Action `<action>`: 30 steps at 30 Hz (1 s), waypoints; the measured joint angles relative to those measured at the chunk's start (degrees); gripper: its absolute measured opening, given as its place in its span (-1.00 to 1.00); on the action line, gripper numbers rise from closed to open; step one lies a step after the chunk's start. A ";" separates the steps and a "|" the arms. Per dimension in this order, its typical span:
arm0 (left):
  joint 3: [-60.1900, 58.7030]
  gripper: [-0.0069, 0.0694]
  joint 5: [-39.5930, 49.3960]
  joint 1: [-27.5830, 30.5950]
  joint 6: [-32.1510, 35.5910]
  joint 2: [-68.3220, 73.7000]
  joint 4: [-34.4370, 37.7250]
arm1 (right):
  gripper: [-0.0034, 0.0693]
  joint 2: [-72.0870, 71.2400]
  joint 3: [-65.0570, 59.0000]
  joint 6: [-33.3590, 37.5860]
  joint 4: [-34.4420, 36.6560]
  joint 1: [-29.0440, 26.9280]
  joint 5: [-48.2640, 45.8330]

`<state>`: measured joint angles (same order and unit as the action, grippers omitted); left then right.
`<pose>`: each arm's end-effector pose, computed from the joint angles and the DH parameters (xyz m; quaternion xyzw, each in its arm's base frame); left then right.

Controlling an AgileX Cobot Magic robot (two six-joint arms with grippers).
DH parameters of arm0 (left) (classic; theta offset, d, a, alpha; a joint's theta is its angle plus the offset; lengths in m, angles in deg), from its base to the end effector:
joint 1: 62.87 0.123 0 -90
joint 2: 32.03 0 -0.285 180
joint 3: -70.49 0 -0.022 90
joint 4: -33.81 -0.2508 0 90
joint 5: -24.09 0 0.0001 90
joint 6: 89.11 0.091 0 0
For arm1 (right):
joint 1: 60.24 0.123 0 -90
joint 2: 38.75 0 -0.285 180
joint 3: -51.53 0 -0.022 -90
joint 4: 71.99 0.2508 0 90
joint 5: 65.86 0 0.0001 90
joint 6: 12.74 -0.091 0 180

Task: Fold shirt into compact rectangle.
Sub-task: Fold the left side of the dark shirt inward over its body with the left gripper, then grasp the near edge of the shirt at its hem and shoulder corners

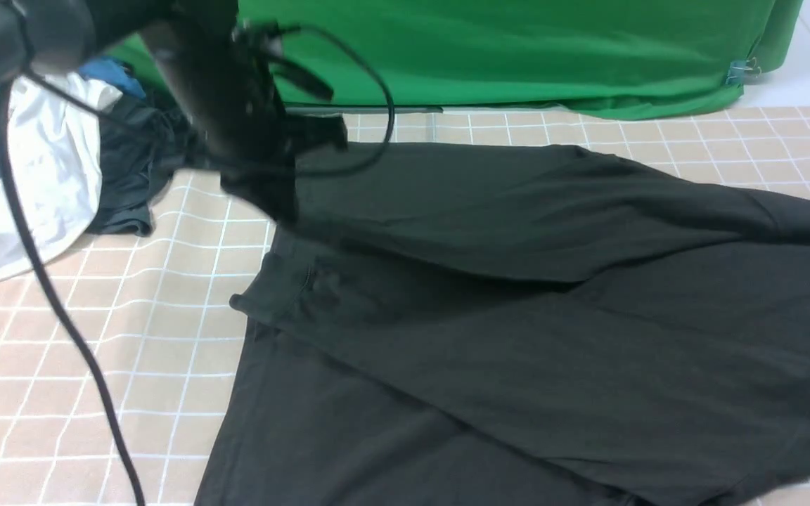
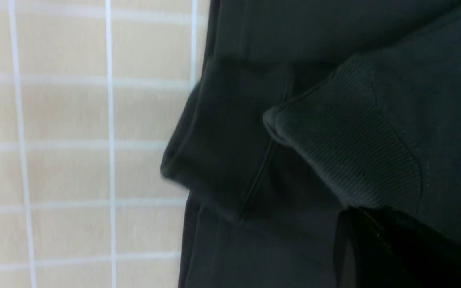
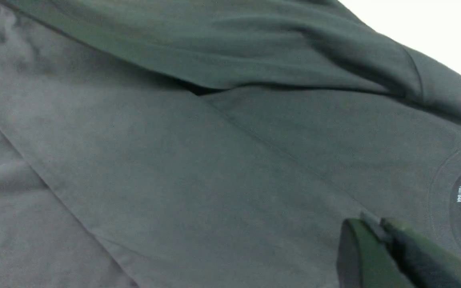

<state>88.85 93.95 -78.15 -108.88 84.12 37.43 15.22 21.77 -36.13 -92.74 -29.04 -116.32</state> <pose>0.3810 -0.1097 0.2779 -0.0465 0.9926 -0.0616 0.0933 0.1360 0.0533 0.3438 -0.1131 0.9005 0.0222 0.4193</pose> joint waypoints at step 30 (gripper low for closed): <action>-5.17 -0.55 -0.22 -3.53 3.94 -0.67 -3.97 | -0.81 26.78 21.37 23.72 25.27 -34.30 -7.24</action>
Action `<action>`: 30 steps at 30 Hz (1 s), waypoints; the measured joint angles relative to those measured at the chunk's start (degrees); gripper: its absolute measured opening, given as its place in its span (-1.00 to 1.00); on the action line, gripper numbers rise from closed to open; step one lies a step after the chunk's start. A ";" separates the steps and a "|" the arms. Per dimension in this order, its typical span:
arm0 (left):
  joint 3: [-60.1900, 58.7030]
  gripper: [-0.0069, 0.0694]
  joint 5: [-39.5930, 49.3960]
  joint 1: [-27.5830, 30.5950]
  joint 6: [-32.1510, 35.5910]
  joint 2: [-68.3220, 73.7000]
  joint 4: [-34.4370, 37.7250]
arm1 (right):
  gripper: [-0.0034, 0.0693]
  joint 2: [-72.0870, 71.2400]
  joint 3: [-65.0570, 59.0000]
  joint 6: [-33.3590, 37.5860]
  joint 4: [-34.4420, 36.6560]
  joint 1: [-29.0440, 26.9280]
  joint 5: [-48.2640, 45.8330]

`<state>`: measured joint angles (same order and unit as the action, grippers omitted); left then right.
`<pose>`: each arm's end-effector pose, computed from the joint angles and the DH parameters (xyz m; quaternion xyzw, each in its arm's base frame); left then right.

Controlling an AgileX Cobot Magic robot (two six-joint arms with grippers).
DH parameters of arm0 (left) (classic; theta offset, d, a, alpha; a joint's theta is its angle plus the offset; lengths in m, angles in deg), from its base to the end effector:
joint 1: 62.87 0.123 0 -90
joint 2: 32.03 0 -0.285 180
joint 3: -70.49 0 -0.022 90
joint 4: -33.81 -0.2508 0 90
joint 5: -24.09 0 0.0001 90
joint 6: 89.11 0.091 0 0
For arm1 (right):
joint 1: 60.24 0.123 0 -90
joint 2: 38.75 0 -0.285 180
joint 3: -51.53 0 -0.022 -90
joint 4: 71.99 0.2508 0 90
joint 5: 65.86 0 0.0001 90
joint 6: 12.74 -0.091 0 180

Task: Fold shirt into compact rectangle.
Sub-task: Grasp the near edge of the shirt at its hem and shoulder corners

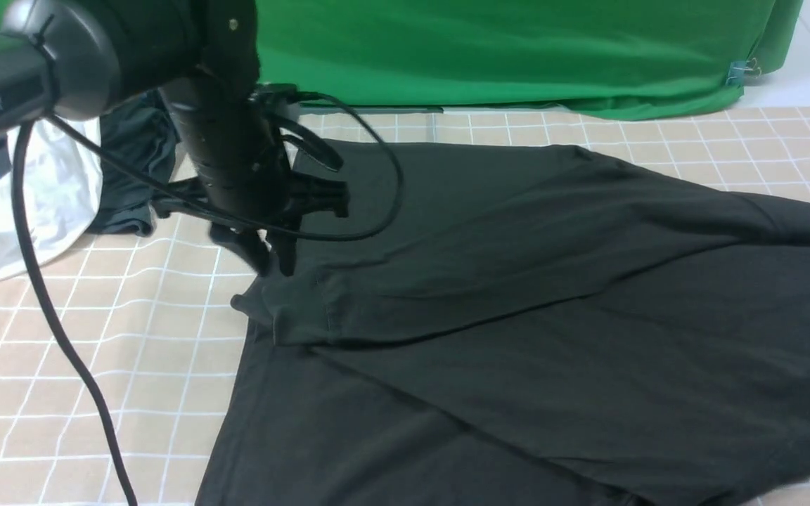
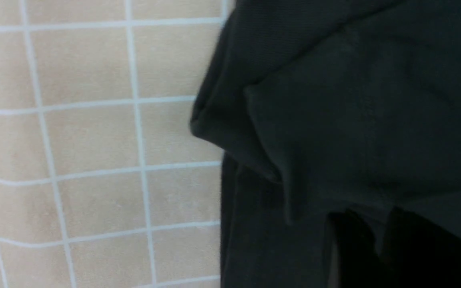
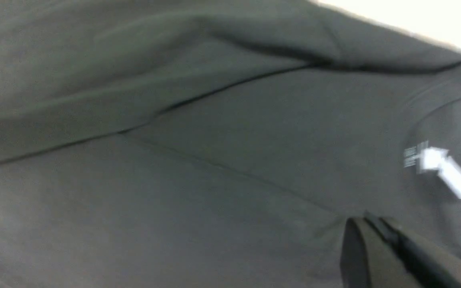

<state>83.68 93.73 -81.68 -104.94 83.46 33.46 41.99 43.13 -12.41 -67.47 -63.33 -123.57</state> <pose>0.3646 -0.1237 0.2582 0.0268 0.9972 -0.0181 0.0680 0.2542 -0.0076 0.3540 0.0337 0.9572 0.0294 0.2861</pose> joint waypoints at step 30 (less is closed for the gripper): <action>0.00 -0.79 -7.52 -1.03 0.79 12.36 7.19 | -0.81 51.21 20.13 7.43 12.74 -6.19 27.06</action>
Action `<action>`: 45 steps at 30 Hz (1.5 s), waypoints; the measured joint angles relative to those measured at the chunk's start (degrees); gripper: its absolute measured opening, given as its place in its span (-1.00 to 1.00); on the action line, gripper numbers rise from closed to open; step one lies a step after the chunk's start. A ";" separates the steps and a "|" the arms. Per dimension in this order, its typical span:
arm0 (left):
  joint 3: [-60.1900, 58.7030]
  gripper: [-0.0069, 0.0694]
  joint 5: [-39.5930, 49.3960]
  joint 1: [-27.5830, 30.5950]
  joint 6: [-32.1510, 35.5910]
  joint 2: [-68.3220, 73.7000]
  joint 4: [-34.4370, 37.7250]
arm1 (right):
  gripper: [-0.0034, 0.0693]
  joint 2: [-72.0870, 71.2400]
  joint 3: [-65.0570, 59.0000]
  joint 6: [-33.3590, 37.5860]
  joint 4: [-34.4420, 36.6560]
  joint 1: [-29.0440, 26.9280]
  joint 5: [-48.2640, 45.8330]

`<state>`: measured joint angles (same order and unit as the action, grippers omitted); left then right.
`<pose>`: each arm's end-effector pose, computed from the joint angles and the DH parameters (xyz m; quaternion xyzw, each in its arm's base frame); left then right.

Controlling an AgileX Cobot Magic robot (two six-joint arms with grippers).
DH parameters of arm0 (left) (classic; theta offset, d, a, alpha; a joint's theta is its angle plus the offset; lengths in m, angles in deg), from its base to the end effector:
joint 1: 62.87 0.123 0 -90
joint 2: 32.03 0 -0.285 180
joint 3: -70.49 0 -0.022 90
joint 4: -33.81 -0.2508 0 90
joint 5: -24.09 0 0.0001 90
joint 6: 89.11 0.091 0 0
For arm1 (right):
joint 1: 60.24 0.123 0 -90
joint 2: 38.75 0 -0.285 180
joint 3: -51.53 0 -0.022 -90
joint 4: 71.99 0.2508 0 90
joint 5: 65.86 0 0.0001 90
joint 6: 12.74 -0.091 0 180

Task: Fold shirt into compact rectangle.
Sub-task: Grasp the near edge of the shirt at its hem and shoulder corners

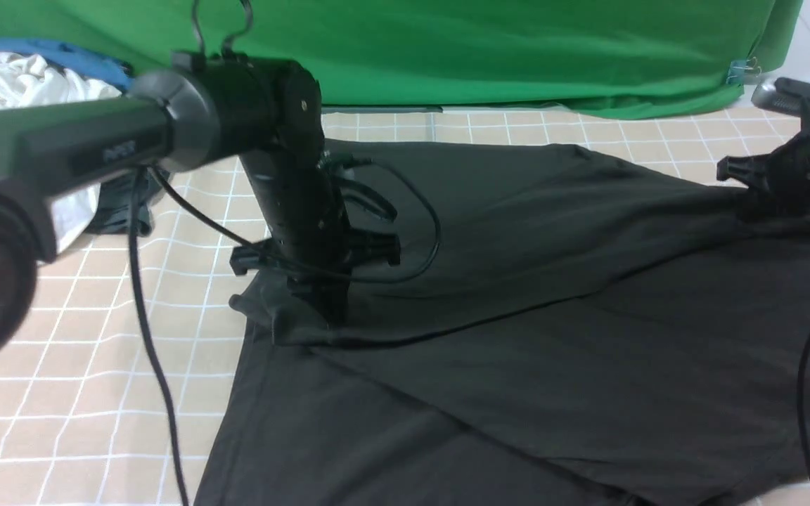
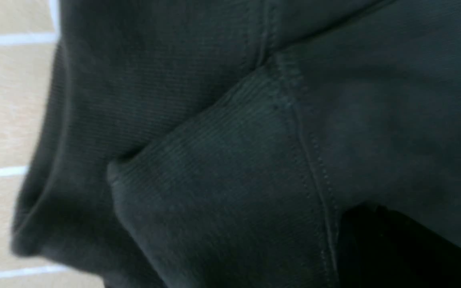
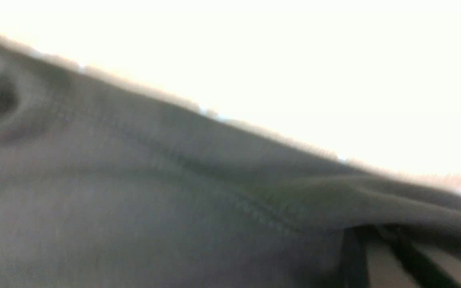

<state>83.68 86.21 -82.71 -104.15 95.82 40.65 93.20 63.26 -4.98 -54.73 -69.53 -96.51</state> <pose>0.3892 -0.1506 0.1731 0.0154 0.9981 -0.0594 0.0107 0.4597 -0.0612 0.1500 0.1185 0.9554 0.0685 0.2617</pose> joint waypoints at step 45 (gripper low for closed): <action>21.20 0.29 -25.44 11.27 6.69 15.46 -3.12 | -0.74 -15.52 5.60 5.96 -1.81 6.76 -21.85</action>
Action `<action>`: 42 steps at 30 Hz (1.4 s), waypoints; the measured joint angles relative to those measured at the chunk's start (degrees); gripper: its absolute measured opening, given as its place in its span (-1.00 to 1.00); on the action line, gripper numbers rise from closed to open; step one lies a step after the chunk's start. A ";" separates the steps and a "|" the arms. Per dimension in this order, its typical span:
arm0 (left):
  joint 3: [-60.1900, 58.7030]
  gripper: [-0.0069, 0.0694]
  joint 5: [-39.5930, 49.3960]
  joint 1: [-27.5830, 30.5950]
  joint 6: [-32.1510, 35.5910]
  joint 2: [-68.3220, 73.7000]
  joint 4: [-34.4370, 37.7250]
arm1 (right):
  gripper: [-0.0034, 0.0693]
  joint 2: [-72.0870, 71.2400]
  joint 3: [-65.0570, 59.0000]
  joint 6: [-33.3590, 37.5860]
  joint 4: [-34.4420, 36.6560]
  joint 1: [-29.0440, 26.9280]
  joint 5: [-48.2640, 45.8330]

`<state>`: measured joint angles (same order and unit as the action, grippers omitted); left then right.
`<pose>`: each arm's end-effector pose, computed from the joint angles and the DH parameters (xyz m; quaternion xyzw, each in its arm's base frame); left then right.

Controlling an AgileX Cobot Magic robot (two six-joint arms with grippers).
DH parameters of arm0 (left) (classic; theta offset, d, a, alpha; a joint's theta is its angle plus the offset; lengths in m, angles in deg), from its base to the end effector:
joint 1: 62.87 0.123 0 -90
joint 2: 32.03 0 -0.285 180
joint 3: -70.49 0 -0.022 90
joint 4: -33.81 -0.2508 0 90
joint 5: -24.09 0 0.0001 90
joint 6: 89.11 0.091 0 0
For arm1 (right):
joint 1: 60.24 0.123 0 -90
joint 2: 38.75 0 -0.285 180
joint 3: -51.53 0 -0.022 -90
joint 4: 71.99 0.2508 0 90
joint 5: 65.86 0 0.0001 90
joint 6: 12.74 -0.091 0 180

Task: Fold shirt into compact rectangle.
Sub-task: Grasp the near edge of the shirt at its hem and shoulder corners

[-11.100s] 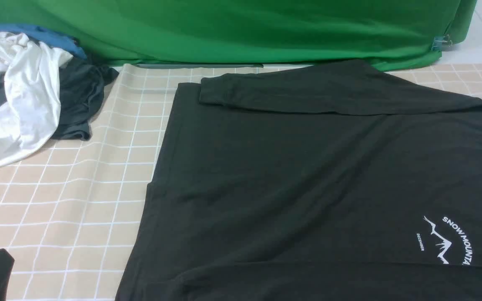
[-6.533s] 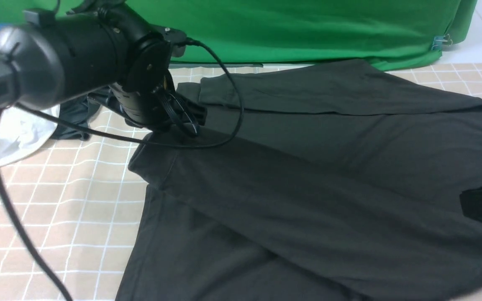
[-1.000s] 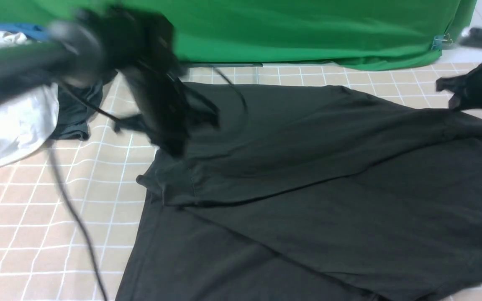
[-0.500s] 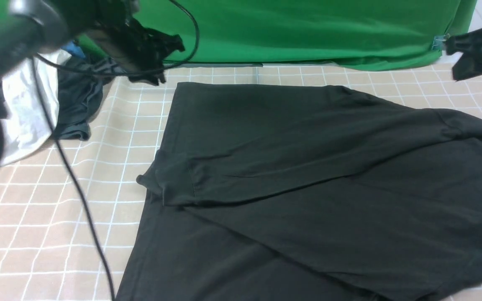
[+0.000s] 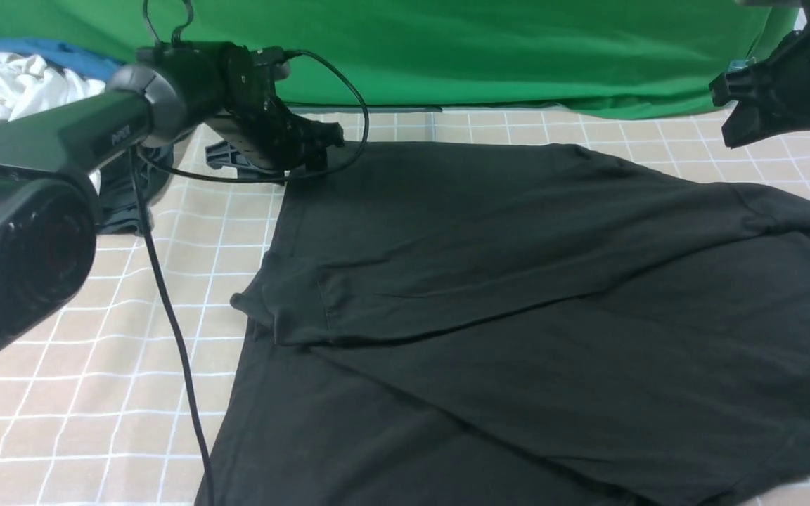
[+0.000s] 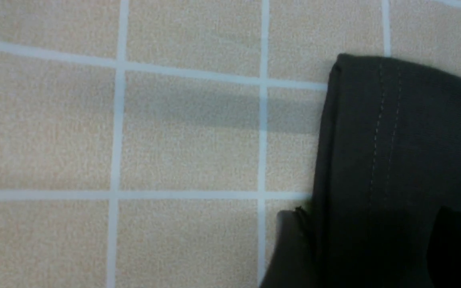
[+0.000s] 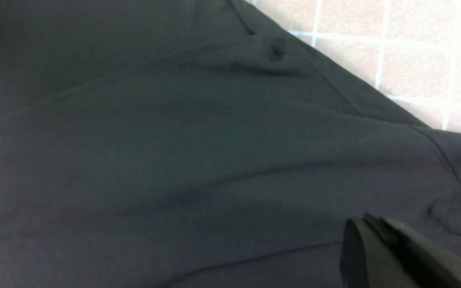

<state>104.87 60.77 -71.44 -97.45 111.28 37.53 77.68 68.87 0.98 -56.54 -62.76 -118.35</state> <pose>0.5179 -0.0816 0.1577 -0.0172 0.9548 -0.0694 0.2884 0.4221 0.0007 0.2828 -0.0408 0.9612 0.0879 0.2582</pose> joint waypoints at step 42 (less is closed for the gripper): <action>0.02 -0.46 19.30 3.99 -8.86 -17.87 -20.97 | -0.66 -5.76 -2.40 0.62 -0.22 0.00 -16.48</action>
<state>104.89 80.08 -67.45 -106.31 93.41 16.56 71.92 66.47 1.60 -56.76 -62.76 -134.83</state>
